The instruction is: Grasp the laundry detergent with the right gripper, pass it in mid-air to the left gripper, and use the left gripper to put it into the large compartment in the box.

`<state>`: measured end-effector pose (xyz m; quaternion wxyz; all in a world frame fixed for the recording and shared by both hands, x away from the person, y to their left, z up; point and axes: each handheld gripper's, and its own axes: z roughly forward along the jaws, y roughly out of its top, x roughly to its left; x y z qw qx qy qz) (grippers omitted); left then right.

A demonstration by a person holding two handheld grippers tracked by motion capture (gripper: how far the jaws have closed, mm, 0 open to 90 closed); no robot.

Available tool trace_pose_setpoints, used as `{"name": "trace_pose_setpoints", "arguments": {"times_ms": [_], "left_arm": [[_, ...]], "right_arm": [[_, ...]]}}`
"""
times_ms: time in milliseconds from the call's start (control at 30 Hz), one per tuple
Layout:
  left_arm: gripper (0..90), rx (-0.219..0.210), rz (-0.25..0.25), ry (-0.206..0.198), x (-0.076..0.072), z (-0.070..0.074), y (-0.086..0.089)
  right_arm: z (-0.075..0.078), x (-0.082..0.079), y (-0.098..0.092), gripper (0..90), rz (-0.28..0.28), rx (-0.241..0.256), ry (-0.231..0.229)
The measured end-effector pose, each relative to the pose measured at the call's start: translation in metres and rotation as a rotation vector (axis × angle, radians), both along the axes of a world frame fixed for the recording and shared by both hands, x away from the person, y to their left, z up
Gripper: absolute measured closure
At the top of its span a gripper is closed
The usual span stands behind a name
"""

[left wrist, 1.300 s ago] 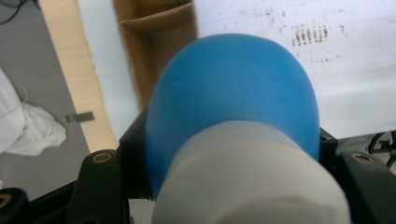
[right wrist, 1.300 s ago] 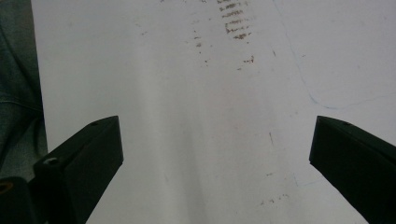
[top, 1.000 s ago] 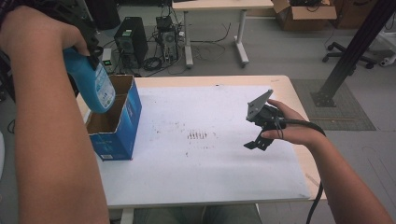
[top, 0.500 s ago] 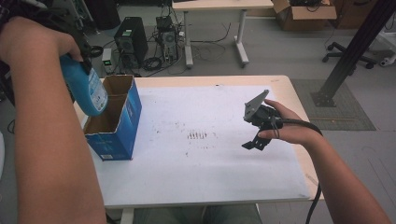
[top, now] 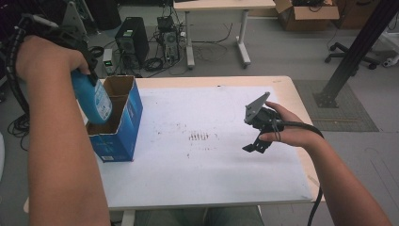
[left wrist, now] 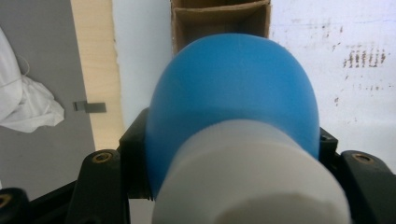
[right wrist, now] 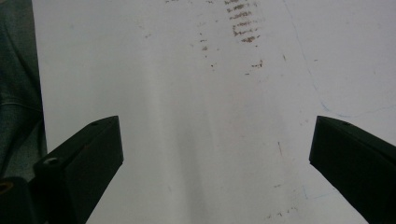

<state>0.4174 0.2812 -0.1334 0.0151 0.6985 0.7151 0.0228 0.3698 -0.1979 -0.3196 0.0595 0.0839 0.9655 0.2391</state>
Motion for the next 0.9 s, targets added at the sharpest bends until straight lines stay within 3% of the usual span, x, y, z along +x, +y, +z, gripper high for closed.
{"name": "trace_pose_setpoints", "arguments": {"times_ms": [900], "left_arm": [[38.3, 0.002, -0.004, 0.041, 0.007, -0.069, -0.005]], "right_arm": [[-0.004, -0.004, 0.0, 2.8, 0.008, 0.01, 0.002]]}}
